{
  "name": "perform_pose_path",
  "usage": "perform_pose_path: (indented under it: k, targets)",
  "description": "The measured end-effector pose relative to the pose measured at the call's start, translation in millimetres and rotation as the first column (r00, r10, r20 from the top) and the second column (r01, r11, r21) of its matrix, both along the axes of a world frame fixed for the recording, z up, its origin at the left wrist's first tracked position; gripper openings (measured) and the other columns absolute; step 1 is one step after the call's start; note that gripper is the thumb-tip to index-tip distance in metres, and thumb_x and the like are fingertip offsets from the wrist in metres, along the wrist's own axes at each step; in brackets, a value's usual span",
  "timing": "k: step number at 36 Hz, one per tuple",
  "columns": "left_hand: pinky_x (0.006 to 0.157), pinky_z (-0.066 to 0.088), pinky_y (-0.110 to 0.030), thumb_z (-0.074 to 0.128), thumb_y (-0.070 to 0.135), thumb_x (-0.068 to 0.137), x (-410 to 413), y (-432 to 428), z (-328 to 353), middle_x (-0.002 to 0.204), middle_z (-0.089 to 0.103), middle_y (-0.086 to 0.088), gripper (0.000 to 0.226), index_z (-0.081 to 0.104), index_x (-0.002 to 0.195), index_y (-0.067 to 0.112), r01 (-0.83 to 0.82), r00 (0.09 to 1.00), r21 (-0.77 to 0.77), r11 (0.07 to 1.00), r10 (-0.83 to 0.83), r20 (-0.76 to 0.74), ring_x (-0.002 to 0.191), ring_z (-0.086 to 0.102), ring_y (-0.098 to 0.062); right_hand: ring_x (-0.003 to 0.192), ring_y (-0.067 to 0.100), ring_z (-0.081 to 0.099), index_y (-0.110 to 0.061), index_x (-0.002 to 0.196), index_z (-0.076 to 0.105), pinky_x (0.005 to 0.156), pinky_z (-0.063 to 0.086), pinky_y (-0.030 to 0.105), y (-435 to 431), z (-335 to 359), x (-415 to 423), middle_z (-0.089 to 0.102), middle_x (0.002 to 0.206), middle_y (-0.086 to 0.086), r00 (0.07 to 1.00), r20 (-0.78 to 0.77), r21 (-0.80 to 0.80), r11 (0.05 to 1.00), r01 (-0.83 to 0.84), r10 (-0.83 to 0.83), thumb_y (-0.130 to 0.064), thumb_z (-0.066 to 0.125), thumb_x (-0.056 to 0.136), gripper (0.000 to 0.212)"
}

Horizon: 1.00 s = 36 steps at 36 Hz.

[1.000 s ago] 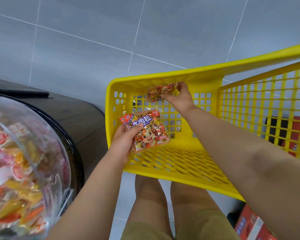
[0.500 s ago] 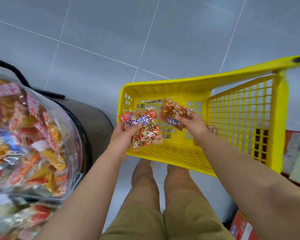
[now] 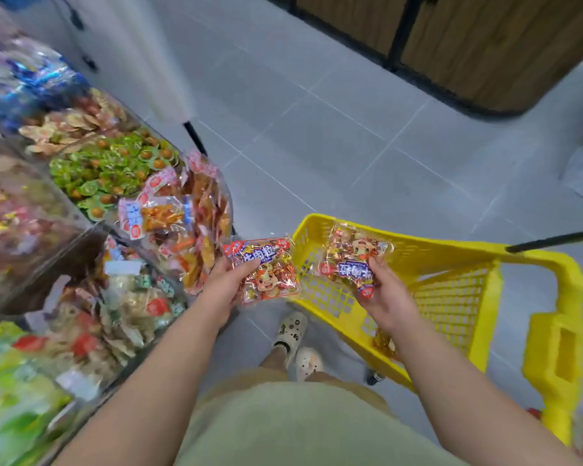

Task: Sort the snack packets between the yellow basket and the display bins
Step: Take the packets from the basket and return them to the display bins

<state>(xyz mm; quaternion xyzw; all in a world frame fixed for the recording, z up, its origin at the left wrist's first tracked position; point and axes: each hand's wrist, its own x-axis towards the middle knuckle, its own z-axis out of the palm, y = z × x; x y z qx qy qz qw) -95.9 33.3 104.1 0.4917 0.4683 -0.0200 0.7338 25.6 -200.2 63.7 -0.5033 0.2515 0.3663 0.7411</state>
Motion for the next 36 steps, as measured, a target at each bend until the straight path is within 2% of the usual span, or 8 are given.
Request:
perform_pose_path:
  k: [5, 9, 16, 20, 26, 28, 31, 36]
  targets:
    - [0.071, 0.058, -0.038, 0.071, 0.014, 0.082, -71, 5, 17, 0.106, 0.072, -0.013, 0.045, 0.056, 0.124, 0.008, -0.283, 0.959, -0.011, 0.959, 0.283, 0.026, 0.088, 0.071, -0.027, 0.073, 0.018, 0.072, -0.016, 0.107, 0.06, 0.063, 0.059, 0.033, 38, 26, -18, 0.074, 0.087, 0.005, 0.967, -0.139, 0.165, 0.968, -0.189, 0.212, -0.025, 0.052, 0.093, 0.018]
    - [0.059, 0.057, -0.031, 0.072, 0.015, 0.082, -125, 10, 27, 0.095, 0.075, -0.007, 0.039, 0.058, 0.118, 0.014, -0.423, 0.905, -0.007, 0.906, 0.422, 0.059, 0.08, 0.073, -0.022, 0.068, 0.014, 0.07, -0.02, 0.105, 0.057, 0.055, 0.056, 0.025, 74, 41, -46, 0.073, 0.081, 0.003, 0.886, -0.062, 0.236, 0.87, -0.434, 0.459, 0.008, 0.048, 0.087, 0.034]
    - [0.062, 0.056, -0.033, 0.073, 0.02, 0.079, -210, 28, 38, 0.099, 0.075, -0.008, 0.042, 0.058, 0.118, 0.016, -0.598, 0.798, 0.027, 0.801, 0.591, 0.12, 0.084, 0.073, -0.025, 0.079, 0.021, 0.067, -0.002, 0.108, 0.058, 0.079, 0.055, 0.028, 142, 67, -104, 0.07, 0.093, 0.013, 0.613, 0.133, 0.087, 0.607, -0.79, 0.779, 0.018, 0.052, 0.078, 0.037]
    - [0.057, 0.056, -0.029, 0.072, 0.015, 0.08, -253, 50, 41, 0.089, 0.076, -0.004, 0.036, 0.058, 0.113, 0.014, -0.712, 0.696, 0.034, 0.701, 0.699, 0.166, 0.075, 0.073, -0.02, 0.056, 0.006, 0.066, -0.012, 0.087, 0.058, 0.049, 0.05, 0.015, 186, 79, -133, 0.07, 0.067, -0.002, 0.69, 0.109, 0.053, 0.689, -0.723, 0.716, 0.008, 0.055, 0.085, 0.02]
    - [0.05, 0.051, -0.02, 0.072, 0.014, 0.081, -314, 106, 47, 0.074, 0.074, 0.003, 0.023, 0.059, 0.099, 0.013, -0.785, 0.614, 0.083, 0.614, 0.754, 0.234, 0.06, 0.069, -0.01, 0.079, 0.01, 0.06, -0.019, 0.096, 0.062, 0.053, 0.052, 0.015, 254, 79, -180, 0.067, 0.083, -0.003, 0.808, -0.004, 0.121, 0.802, -0.585, 0.589, -0.017, 0.059, 0.09, 0.006]
    - [0.061, 0.055, -0.026, 0.072, 0.012, 0.081, -333, 127, 50, 0.081, 0.075, 0.0, 0.021, 0.06, 0.098, 0.015, -0.796, 0.598, 0.087, 0.599, 0.757, 0.264, 0.065, 0.07, -0.014, 0.093, 0.02, 0.065, -0.016, 0.111, 0.062, 0.071, 0.058, 0.028, 277, 82, -200, 0.069, 0.1, 0.005, 0.839, -0.064, 0.206, 0.83, -0.518, 0.54, -0.021, 0.058, 0.091, 0.021]
    - [0.085, 0.054, -0.043, 0.076, 0.018, 0.07, -360, 160, 58, 0.094, 0.075, -0.004, 0.034, 0.062, 0.101, 0.018, -0.799, 0.591, 0.097, 0.593, 0.746, 0.306, 0.082, 0.07, -0.023, 0.08, 0.028, 0.071, -0.015, 0.104, 0.067, 0.057, 0.057, 0.046, 312, 86, -228, 0.073, 0.093, 0.012, 0.828, -0.11, 0.25, 0.821, -0.513, 0.55, -0.033, 0.056, 0.091, 0.025]
    - [0.09, 0.052, -0.047, 0.076, 0.016, 0.073, -394, 217, 67, 0.093, 0.075, -0.005, 0.031, 0.062, 0.101, 0.016, -0.796, 0.592, 0.109, 0.595, 0.73, 0.34, 0.084, 0.07, -0.025, 0.066, 0.028, 0.071, -0.013, 0.084, 0.073, 0.048, 0.055, 0.035, 366, 93, -267, 0.073, 0.082, 0.014, 0.838, -0.138, 0.257, 0.836, -0.485, 0.528, -0.035, 0.052, 0.094, 0.032]
